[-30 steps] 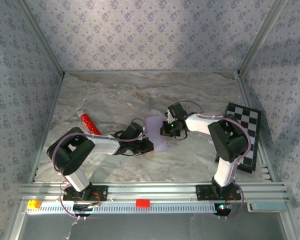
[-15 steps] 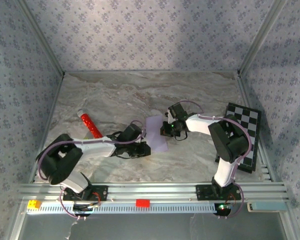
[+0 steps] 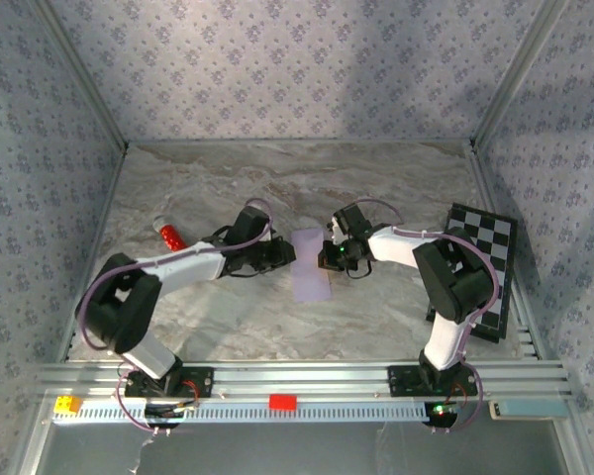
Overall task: Fold a paper plane with a square sheet of paper (pick it up from the middle)
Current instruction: First fold the square sheet of paper in half at the center of the table.
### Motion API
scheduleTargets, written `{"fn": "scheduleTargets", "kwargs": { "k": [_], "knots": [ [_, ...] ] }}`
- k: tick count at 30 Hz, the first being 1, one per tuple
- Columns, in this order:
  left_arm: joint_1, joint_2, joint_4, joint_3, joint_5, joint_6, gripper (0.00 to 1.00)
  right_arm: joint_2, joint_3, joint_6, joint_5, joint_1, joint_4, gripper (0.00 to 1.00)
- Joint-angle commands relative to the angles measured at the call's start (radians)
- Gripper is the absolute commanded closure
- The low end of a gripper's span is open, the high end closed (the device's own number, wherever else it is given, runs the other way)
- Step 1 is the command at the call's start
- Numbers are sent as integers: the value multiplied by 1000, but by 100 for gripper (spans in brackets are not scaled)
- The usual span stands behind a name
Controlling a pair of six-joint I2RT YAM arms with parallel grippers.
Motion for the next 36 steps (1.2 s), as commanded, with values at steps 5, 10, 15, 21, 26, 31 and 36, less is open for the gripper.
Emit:
{"fn": "scheduleTargets", "kwargs": {
  "k": [5,10,15,21,26,31,36],
  "knots": [
    [26,127,26,91,54,64,82,68,-62,-26,146,-21,-215,100],
    [46,195,68,116,84,81,82,75,-59,-27,143,-20,-217,100],
    [68,254,88,109,87,86,82,82,-60,-29,145,-22,-215,100],
    [75,281,65,79,73,93,82,97,-62,-31,146,-21,-212,100],
    [78,254,33,108,69,101,82,102,-54,-35,146,-25,-216,100],
    [79,236,1,185,97,114,82,99,-46,-41,147,-28,-228,100],
    [89,270,4,236,126,118,82,96,-41,-44,146,-33,-234,100]
  ]
}}
